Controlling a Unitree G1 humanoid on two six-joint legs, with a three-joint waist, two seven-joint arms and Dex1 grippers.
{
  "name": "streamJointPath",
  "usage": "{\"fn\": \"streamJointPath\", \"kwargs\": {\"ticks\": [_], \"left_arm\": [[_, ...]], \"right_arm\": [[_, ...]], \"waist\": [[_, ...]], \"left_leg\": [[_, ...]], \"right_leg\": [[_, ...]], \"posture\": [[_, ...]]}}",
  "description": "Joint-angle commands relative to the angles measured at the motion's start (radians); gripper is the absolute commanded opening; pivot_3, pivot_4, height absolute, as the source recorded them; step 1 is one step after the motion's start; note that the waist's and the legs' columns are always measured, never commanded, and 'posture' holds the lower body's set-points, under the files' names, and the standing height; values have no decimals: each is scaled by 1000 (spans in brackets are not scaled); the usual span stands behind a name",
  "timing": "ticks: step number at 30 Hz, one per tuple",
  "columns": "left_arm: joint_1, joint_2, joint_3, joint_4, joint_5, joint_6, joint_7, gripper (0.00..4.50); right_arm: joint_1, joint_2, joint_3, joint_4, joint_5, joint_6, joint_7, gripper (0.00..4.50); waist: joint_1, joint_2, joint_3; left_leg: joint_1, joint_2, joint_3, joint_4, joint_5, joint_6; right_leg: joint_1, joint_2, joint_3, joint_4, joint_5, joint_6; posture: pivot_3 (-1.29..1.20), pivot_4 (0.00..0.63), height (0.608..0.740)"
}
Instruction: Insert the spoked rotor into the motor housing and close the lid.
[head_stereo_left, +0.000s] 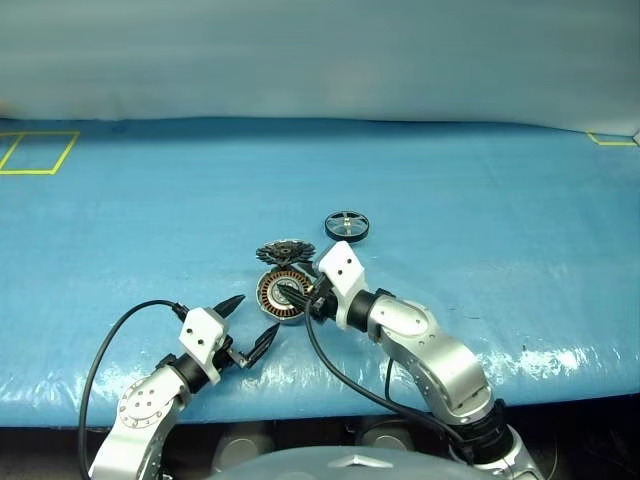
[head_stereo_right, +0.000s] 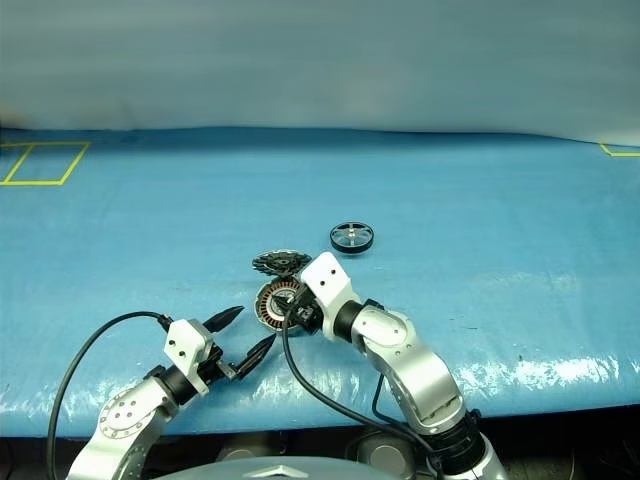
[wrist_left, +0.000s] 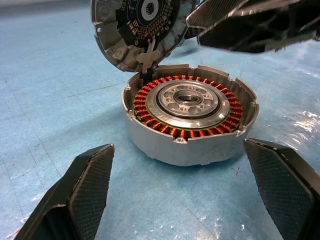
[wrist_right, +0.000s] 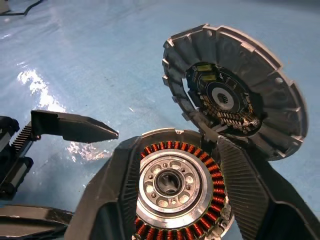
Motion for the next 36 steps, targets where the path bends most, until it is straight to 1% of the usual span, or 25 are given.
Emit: {"fn": "streamJointPath", "kwargs": {"ticks": [1, 3, 5, 6, 10, 17, 36], "left_arm": [[-10, 2, 5, -23, -5, -1, -3, 4500], [-12, 3, 6, -23, -6, 0, -5, 4500], [-12, 4, 6, -23, -7, -1, -6, 4500], [-12, 5, 5, -23, -5, 0, -6, 4500], [-7, 8, 5, -28, -4, 1, -6, 4500], [9, 16, 9, -36, 24, -7, 10, 4500], [13, 11, 8, -39, 21, -5, 16, 4500]], "right_arm": [[-15, -20, 37, -29, -16, 49, -24, 1373], [-50, -40, 85, -9, -60, 64, -43, 746], [-68, -42, 106, 2, -73, 68, -52, 89], [-79, -39, 115, 12, -80, 67, -56, 39], [-124, -45, 148, 42, -105, 63, -57, 39], [-159, -41, 155, 83, -111, 57, -46, 39], [-107, -46, 179, 140, -94, 18, 6, 39]], "waist": [[0, 0, 0], [-1, 0, 0], [-3, 0, 0], [-2, 0, 0], [-2, 0, 0], [-2, 0, 0], [-2, 0, 0]], "left_leg": [[0, 0, 0, 0, 0, 0], [0, 0, 0, 0, 0, 0], [0, 0, 0, 0, 0, 0], [0, 0, 0, 0, 0, 0], [0, 0, 0, 0, 0, 0], [0, 0, 0, 0, 0, 0], [0, 0, 0, 0, 0, 0]], "right_leg": [[0, 0, 0, 0, 0, 0], [0, 0, 0, 0, 0, 0], [0, 0, 0, 0, 0, 0], [0, 0, 0, 0, 0, 0], [0, 0, 0, 0, 0, 0], [0, 0, 0, 0, 0, 0], [0, 0, 0, 0, 0, 0]], "posture": [[0, 150, 740], [0, 150, 740], [0, 150, 740], [0, 150, 740], [0, 150, 740], [0, 150, 740], [0, 150, 740]]}}
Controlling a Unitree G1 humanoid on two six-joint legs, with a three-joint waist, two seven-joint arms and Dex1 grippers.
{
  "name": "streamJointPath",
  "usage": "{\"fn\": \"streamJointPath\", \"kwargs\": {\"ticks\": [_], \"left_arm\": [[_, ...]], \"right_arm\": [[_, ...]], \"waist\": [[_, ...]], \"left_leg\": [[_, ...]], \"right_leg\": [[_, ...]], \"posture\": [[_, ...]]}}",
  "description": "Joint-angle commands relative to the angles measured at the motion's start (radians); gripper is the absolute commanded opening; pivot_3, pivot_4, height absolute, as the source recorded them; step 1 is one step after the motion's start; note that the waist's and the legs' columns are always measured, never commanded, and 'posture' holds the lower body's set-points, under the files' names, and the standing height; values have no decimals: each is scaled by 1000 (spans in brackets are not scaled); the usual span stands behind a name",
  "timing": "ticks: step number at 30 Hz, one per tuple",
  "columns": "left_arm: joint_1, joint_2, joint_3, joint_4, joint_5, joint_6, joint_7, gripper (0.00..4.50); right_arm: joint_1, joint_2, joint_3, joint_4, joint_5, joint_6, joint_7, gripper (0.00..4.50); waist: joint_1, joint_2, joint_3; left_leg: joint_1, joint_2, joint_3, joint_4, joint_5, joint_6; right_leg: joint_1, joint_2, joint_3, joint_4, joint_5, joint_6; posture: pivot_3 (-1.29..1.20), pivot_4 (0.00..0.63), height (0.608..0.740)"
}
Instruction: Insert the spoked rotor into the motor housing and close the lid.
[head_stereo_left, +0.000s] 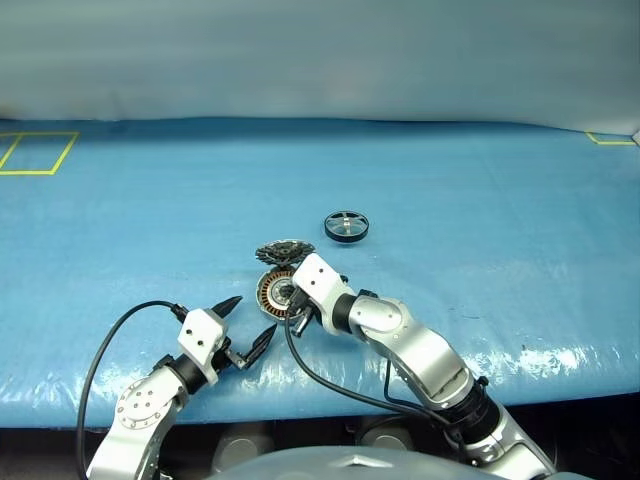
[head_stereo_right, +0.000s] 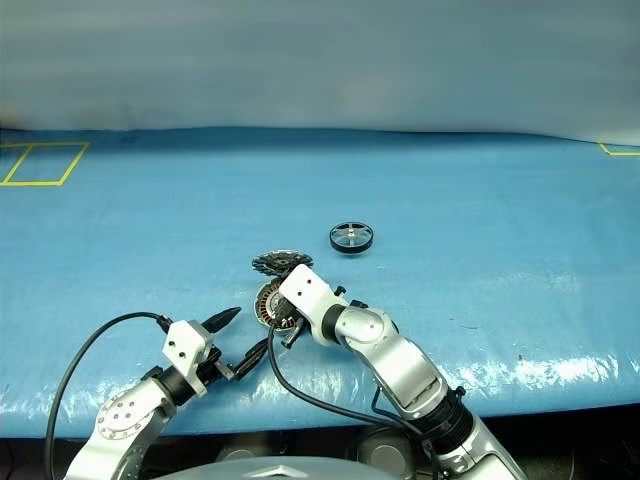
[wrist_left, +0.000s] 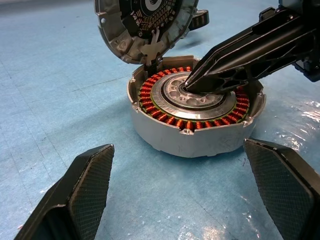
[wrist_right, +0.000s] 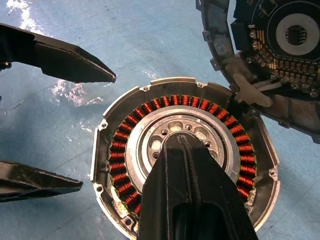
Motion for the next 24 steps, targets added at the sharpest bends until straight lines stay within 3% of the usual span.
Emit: {"fn": "streamJointPath", "kwargs": {"ticks": [1, 8, 14, 20, 24], "left_arm": [[3, 0, 4, -39, 0, -5, 2, 4500], [5, 1, -2, -42, -2, 1, 3, 4500], [9, -1, -1, -45, -8, 1, 2, 4500], [12, 0, 4, -49, -12, 6, 2, 4500], [-4, 3, 0, -37, -17, 8, -13, 4500]], "right_arm": [[15, -1, 14, 4, 7, -16, 17, 39], [16, 14, 5, 27, 4, -28, 8, 39], [25, -15, -96, -90, 92, -12, 71, 39], [24, -278, -251, -269, 212, 93, 229, 39], [-61, -538, -217, -185, 126, 143, 290, 39]], "waist": [[0, 0, 0], [0, 0, 0], [1, 0, 0], [9, 0, 0], [8, 2, 0]], "left_leg": [[0, 0, 0, 0, 0, 0], [0, 0, 0, 0, 0, 0], [0, 0, 0, 0, 0, 0], [-1, -1, 0, 1, 0, 0], [-1, 0, 2, 2, 0, 0]], "right_leg": [[0, 0, 0, 0, 0, 0], [0, 0, 0, 0, 0, 0], [0, 0, 0, 0, 0, 0], [1, -1, 0, -1, 0, 1], [0, -1, -1, 0, 0, 1]], "posture": [[0, 150, 740], [0, 150, 740], [0, 150, 740], [0, 150, 740], [0, 150, 740]]}}
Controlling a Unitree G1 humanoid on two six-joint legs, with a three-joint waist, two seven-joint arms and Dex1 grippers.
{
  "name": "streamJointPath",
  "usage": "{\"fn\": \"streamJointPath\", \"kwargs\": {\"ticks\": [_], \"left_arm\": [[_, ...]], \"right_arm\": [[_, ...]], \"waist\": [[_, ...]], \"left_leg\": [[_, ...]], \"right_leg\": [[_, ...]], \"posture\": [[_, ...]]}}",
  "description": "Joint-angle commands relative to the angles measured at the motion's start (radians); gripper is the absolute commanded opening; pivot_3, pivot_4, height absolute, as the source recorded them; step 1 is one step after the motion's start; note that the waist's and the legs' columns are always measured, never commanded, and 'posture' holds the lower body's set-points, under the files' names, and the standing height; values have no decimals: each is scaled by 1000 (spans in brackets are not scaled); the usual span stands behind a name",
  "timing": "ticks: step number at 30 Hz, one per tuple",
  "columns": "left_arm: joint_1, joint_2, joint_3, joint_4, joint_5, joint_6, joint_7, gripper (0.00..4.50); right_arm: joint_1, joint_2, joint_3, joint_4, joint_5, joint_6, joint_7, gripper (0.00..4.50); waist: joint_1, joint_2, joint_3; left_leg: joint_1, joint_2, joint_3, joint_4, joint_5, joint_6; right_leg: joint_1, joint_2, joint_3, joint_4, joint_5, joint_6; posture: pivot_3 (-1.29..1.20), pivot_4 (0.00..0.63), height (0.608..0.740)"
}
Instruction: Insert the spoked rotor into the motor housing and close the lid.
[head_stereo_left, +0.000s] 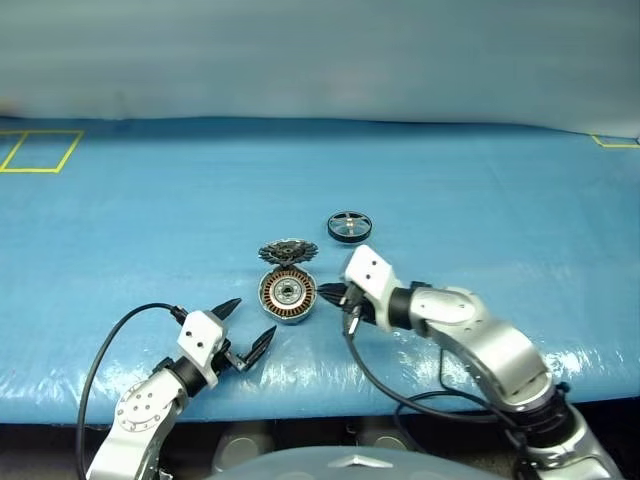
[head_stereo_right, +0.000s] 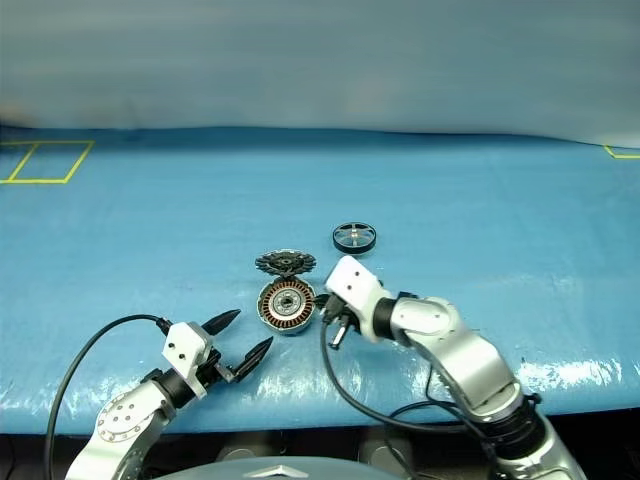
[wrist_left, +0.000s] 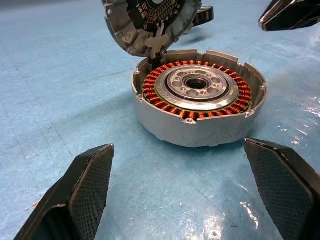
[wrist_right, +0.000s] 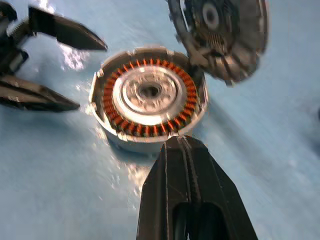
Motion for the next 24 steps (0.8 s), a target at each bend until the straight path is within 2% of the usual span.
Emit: {"fn": "streamJointPath", "kwargs": {"ticks": [1, 2, 7, 11, 14, 20, 24], "left_arm": [[-14, 4, 1, -31, -14, -6, -17, 4500], [-20, 4, 0, -27, -14, -6, -20, 4500], [-37, -2, 0, -11, -15, -10, -29, 4500], [-36, -6, 3, -8, -13, -11, -25, 4500], [-29, -10, 5, -10, -11, -12, -18, 4500], [-15, -12, 5, -15, -7, -14, -10, 4500], [-10, -12, 3, -17, -5, -14, -9, 4500]], "right_arm": [[-92, -127, 23, 78, -81, 13, 32, 39], [-126, -128, 24, 135, -107, -3, 10, 39], [-312, 28, -50, 417, -171, -25, -139, 39], [-435, 117, -51, 542, -193, -60, -167, 39], [-465, 169, -35, 591, -209, -84, -177, 622], [-460, 257, -52, 620, -216, -66, -214, 2584], [-443, 278, -60, 602, -209, -27, -216, 2584]], "waist": [[-1, -1, 0], [-3, -1, 0], [-7, -1, 0], [-5, -1, 0], [-2, -1, 0], [-5, -1, 0], [-8, 0, 0]], "left_leg": [[0, 0, 1, 0, 0, 0], [0, 1, 2, 0, 0, 0], [0, 2, 4, 0, 0, 1], [-2, 0, 4, 0, -1, 3], [-2, 0, 4, 0, -1, 4], [-1, 0, 4, 0, -1, 4], [-1, 0, 4, 0, -1, 4]], "right_leg": [[0, 0, 0, 0, 0, 0], [0, -1, 0, 0, 0, 0], [0, -1, 0, 0, 1, 1], [-1, -1, 1, -1, 3, 4], [-1, -1, 1, -3, 5, 7], [-1, -1, 2, -3, 4, 6], [-1, -1, 2, -2, 4, 5]], "posture": [[0, 150, 740], [0, 150, 740], [0, 150, 740], [0, 150, 740], [0, 150, 740], [0, 150, 740], [0, 150, 740]]}}
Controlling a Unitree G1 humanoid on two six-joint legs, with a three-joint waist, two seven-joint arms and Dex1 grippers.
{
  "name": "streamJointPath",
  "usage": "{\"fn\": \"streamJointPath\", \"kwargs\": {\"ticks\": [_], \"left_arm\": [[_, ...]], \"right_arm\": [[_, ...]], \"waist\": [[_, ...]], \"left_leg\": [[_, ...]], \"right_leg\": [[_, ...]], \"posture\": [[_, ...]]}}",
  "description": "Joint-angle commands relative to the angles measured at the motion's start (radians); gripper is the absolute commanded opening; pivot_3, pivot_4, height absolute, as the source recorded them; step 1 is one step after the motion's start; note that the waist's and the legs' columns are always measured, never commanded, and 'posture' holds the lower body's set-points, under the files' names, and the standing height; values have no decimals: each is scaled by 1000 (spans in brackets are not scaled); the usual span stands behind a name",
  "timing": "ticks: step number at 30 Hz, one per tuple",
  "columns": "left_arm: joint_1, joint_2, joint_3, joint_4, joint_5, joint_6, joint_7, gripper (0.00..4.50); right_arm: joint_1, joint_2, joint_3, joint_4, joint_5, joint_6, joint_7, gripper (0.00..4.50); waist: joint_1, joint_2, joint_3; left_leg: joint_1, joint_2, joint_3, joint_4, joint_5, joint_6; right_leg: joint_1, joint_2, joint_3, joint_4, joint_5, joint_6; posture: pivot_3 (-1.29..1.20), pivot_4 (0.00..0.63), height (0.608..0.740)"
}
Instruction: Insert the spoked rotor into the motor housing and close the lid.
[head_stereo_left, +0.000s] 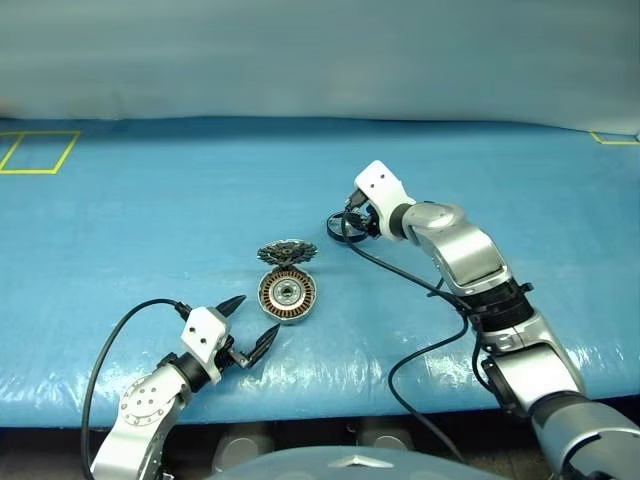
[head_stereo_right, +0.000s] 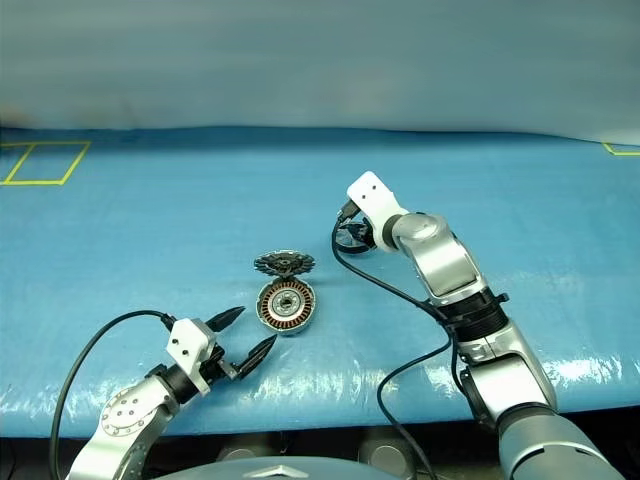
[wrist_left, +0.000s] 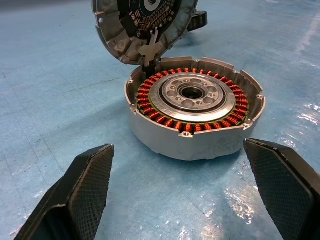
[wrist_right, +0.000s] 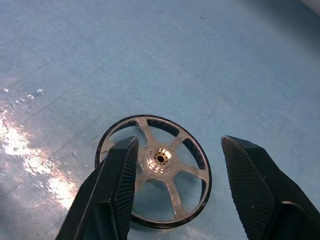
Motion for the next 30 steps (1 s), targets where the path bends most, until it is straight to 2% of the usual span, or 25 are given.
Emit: {"fn": "streamJointPath", "kwargs": {"ticks": [1, 11, 30], "left_arm": [[6, -5, 7, -22, -3, -17, 4, 4500], [-1, -8, -1, -17, -1, -17, 1, 4500], [-3, -7, 4, -24, -2, -8, 3, 4500]], "right_arm": [[3, 12, -40, -30, 3, 26, -14, 2584], [34, 64, -71, -6, 7, 47, -50, 2584], [89, 77, -57, 48, 3, 13, -48, 2584]], "waist": [[-1, 0, 0], [-3, 0, 0], [-10, 1, -1]], "left_leg": [[0, 0, 0, 0, 0, 0], [0, 0, 0, 0, 0, 0], [0, 0, 0, 0, 0, 0]], "right_leg": [[0, 0, 0, 0, 0, 0], [0, 0, 0, 0, 1, 1], [0, 0, 1, 0, 1, 2]], "posture": [[0, 150, 740], [0, 150, 740], [0, 150, 740]]}}
